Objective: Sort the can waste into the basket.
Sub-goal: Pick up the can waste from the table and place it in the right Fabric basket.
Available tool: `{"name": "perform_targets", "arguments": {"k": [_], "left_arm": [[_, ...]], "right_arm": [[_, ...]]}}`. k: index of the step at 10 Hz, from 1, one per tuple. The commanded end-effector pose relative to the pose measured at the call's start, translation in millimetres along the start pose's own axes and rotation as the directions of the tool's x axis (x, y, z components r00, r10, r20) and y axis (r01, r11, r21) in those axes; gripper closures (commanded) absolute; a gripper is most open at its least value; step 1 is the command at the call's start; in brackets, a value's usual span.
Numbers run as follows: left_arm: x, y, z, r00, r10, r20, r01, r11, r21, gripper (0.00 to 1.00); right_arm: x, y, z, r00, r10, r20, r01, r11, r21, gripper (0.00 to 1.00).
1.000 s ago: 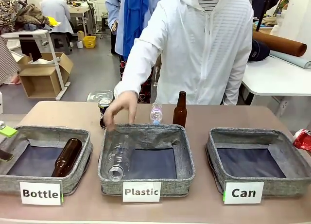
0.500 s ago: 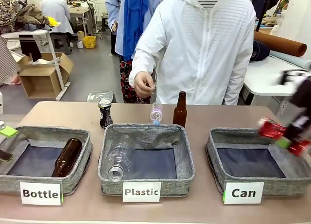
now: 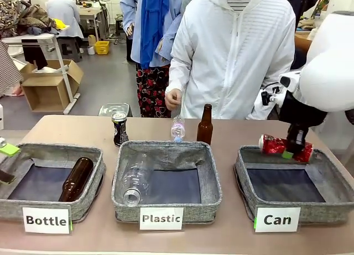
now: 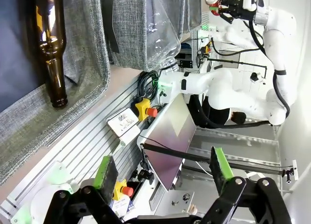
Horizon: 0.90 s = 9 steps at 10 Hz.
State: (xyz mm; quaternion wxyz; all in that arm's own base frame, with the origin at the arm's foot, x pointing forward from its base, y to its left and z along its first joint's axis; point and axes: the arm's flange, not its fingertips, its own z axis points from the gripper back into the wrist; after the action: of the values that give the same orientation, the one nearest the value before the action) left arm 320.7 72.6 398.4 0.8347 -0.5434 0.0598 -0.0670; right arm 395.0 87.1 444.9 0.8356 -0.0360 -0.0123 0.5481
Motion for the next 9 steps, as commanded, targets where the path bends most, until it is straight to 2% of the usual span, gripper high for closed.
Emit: {"name": "perform_targets", "arguments": {"k": [1, 2, 3, 4, 5, 7, 9], "left_arm": [[0.0, -1.5, 0.5, 1.0, -0.006, 0.007, 0.006, 1.0, -0.013, 0.0], [0.0, -1.5, 0.5, 1.0, -0.006, 0.007, 0.006, 1.0, -0.013, 0.0], [0.0, -1.5, 0.5, 1.0, -0.006, 0.007, 0.006, 1.0, -0.013, 0.0], [0.0, -1.5, 0.5, 1.0, -0.006, 0.007, 0.006, 1.0, -0.013, 0.0], [0.0, -1.5, 0.5, 1.0, -0.006, 0.007, 0.006, 1.0, -0.013, 0.0], [0.0, -1.5, 0.5, 1.0, -0.006, 0.007, 0.006, 1.0, -0.013, 0.0], [0.0, -1.5, 0.5, 1.0, -0.006, 0.007, 0.006, 1.0, -0.013, 0.0]], "right_arm": [[-22.0, -3.0, 6.4, 0.984, 0.168, -0.06, -0.168, 0.986, 0.018, 0.74], [-28.1, -0.7, 3.5, 0.98, 0.195, -0.046, -0.194, 0.98, 0.035, 0.74], [-28.2, -1.5, 2.4, 0.984, 0.174, -0.035, -0.173, 0.984, 0.05, 0.5], [-27.4, -1.4, -0.1, 0.98, 0.191, -0.054, -0.189, 0.981, 0.045, 0.15], [-27.4, -0.9, -0.9, 0.982, 0.178, -0.067, -0.175, 0.983, 0.05, 0.0], [-26.5, -2.3, -0.3, 0.983, 0.171, -0.063, -0.168, 0.984, 0.055, 0.0], [-32.9, -3.1, 2.1, 0.993, 0.113, -0.027, -0.111, 0.992, 0.067, 0.0]]}}
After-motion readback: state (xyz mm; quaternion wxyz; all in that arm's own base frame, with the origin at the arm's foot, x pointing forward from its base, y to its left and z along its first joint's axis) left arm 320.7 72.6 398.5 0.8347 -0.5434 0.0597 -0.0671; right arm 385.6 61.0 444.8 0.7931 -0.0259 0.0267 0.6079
